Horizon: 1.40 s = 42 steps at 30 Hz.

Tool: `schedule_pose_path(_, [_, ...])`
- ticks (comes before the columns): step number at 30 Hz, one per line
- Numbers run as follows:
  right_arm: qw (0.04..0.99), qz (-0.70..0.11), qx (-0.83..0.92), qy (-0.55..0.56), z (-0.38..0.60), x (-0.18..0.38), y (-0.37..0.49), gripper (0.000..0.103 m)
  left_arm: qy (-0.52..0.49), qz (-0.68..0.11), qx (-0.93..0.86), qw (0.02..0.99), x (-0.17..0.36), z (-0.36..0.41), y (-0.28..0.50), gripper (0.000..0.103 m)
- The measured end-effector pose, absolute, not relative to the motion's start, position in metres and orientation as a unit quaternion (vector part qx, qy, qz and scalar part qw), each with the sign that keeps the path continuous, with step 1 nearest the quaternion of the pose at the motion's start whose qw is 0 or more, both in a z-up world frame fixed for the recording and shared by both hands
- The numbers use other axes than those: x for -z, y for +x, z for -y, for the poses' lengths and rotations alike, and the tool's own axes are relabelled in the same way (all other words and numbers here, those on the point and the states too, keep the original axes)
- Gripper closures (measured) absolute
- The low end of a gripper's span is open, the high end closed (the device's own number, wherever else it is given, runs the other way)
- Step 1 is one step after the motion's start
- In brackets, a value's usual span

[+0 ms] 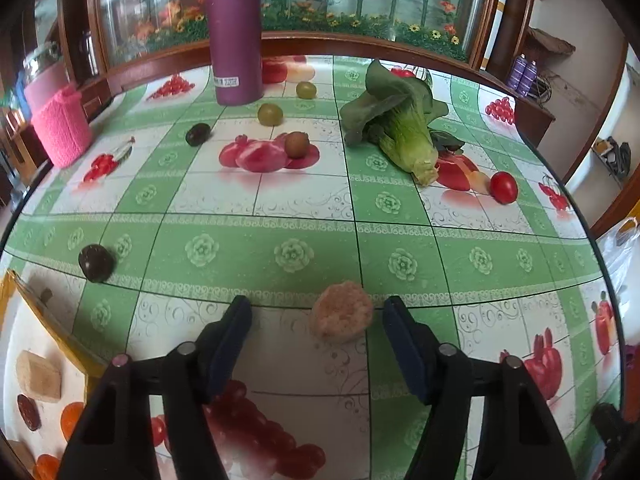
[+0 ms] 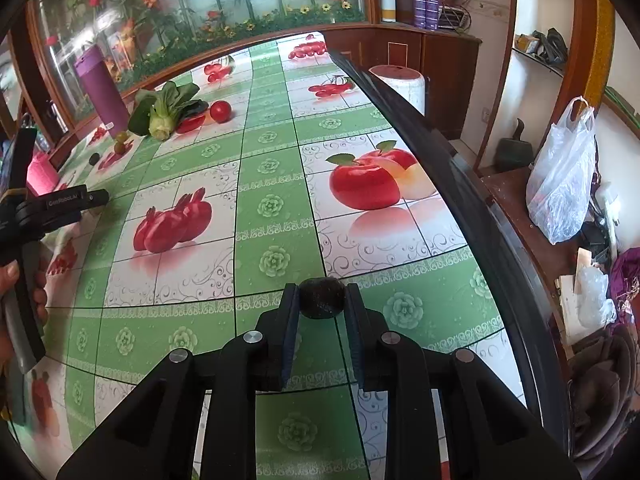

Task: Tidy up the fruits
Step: 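Grasp a dark date with the right tool while the left tool grasps a round tan cake, then carry the dark date and tan cake over the white tray and open both tools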

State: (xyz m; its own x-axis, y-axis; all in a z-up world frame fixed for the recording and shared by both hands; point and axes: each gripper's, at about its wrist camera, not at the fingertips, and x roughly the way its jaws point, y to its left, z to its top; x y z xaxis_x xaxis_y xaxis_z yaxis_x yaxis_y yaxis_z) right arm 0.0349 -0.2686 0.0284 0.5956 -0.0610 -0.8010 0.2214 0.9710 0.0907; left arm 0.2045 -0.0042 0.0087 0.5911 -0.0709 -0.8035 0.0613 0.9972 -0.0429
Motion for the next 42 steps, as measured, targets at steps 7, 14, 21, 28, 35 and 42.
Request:
schedule_pose_path(7, [0.89, -0.436, 0.08, 0.105, 0.273, -0.027, 0.038, 0.078, 0.007, -0.445, 0.05, 0.894, -0.013, 0.004, 0.202, 0.071])
schedule_pose_path(14, [0.901, -0.418, 0.06, 0.101, 0.27, -0.044, 0.024, 0.078, -0.049, -0.465, 0.099, 0.878, -0.016, -0.01, 0.179, 0.071])
schedule_pose_path(21, [0.902, -0.422, 0.026, 0.084, 0.25, -0.048, 0.01, 0.078, -0.063, -0.46, 0.14, 0.875, -0.03, -0.015, 0.125, 0.071])
schedule_pose_path(28, [0.905, -0.419, -0.016, 0.072, 0.218, -0.054, -0.001, 0.078, -0.076, -0.453, 0.152, 0.875, -0.047, -0.03, 0.072, 0.071])
schedule_pose_path(35, [0.906, -0.415, -0.068, 0.054, 0.176, -0.06, 0.0, 0.078, -0.092, -0.437, 0.134, 0.885, -0.063, -0.062, 0.033, 0.071])
schedule_pose_path(42, [0.901, -0.416, -0.116, 0.029, 0.141, -0.066, 0.008, 0.078, -0.099, -0.423, 0.089, 0.896, -0.074, -0.105, 0.005, 0.071])
